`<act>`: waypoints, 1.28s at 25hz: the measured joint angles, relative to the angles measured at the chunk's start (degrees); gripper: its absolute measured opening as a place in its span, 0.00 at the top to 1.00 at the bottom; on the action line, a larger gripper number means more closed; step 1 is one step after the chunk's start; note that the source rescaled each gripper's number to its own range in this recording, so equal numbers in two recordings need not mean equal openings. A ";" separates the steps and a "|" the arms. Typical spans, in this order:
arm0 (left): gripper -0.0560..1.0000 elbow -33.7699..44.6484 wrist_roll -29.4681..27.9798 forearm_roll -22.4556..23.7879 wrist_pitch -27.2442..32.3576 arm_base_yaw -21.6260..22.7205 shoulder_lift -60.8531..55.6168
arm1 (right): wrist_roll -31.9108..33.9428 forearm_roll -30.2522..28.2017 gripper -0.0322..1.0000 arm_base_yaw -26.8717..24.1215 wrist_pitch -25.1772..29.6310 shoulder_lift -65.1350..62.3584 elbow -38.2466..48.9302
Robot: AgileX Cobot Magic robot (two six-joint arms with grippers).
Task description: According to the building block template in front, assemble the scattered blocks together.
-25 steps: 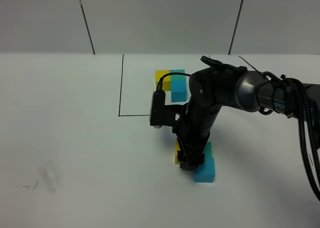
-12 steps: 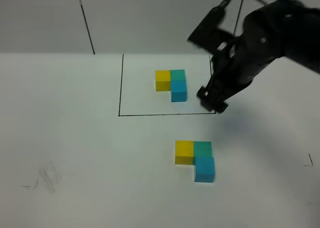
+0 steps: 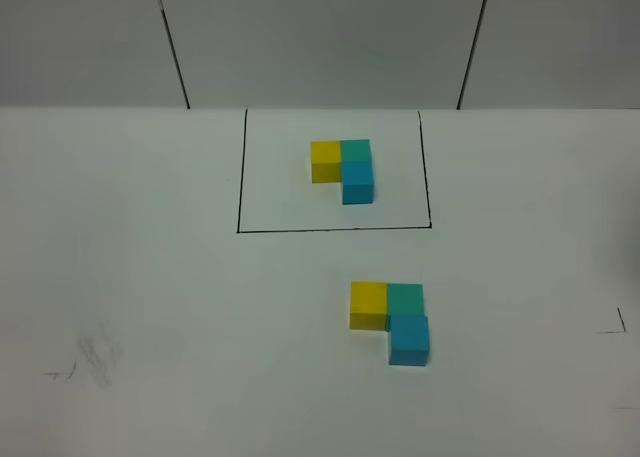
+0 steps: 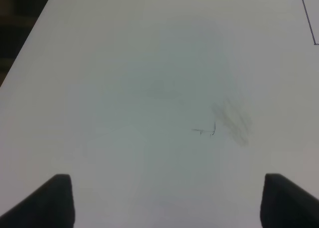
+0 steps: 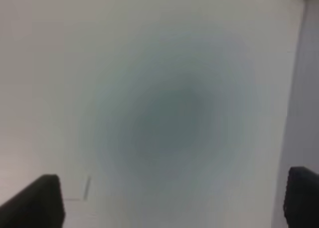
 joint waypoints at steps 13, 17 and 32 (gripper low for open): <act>0.19 0.00 0.00 0.00 0.00 0.00 0.00 | -5.77 1.65 0.17 -5.61 -4.59 -32.61 20.82; 0.19 0.00 0.00 0.00 0.00 0.00 0.00 | -3.81 2.70 0.17 -1.56 -6.06 -42.95 27.66; 0.19 0.00 -0.05 0.00 0.00 0.00 0.00 | 4.49 9.44 0.17 1.63 0.44 -77.58 41.50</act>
